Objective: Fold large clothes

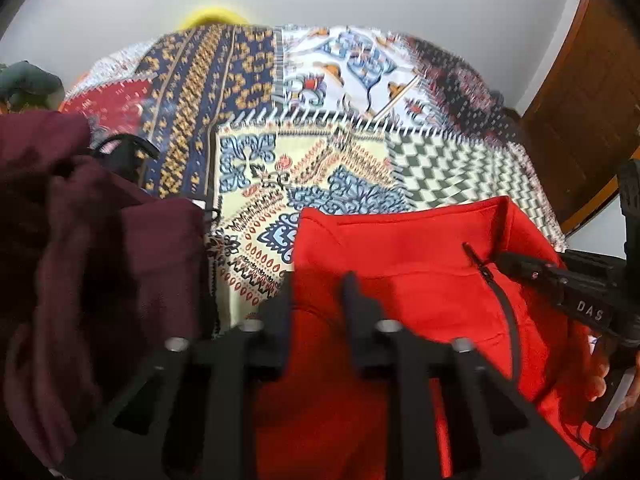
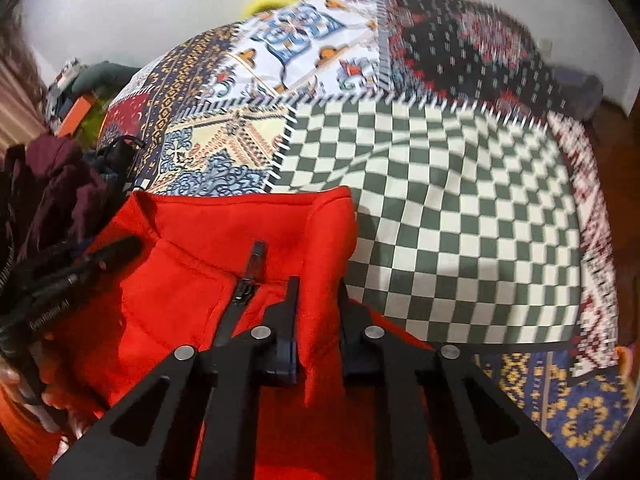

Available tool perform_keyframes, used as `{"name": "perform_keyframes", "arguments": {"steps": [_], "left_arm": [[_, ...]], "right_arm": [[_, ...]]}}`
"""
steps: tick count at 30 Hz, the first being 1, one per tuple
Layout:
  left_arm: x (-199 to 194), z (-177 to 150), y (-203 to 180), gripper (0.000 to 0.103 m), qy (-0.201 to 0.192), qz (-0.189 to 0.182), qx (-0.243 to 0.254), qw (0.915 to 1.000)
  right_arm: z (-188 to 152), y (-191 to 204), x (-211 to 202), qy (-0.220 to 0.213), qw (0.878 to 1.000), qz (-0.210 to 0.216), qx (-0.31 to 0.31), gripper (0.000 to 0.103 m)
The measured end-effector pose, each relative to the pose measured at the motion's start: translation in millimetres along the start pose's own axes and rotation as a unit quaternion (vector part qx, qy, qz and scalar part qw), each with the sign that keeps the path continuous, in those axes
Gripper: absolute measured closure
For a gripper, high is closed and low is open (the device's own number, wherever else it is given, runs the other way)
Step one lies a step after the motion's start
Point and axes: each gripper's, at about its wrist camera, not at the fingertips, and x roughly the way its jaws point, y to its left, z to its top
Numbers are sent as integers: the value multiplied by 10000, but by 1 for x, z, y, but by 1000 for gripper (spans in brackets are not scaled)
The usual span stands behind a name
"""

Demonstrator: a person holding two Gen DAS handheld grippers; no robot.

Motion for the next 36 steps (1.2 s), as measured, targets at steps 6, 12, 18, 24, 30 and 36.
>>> {"name": "perform_keyframes", "arguments": {"steps": [6,12,18,24,30,36], "left_arm": [[-66,-7,-19,95,-558,-156,377,9976],[-136,-25,-23,95,-804,-668,315,9940],[-205,-67,-35,95,-994,-957,448,9894],[-243,-119,-47,95,-1034,-953,704,9876],[-245,-170,-51,95,-718,-1078,691,9892],[-223,-209,-47,92,-80,-1028,478,9935]], "right_arm": [[-7,6,-50,-426,9987,257,59,94],[-35,26,-109,-783,9961,360,-182,94],[-81,54,-168,-1000,9931,221,-573,94],[-128,74,-202,-965,9923,147,-769,94],[-174,89,-208,-790,9926,-94,-921,93],[-217,81,-200,-631,9970,1,-448,90]]}}
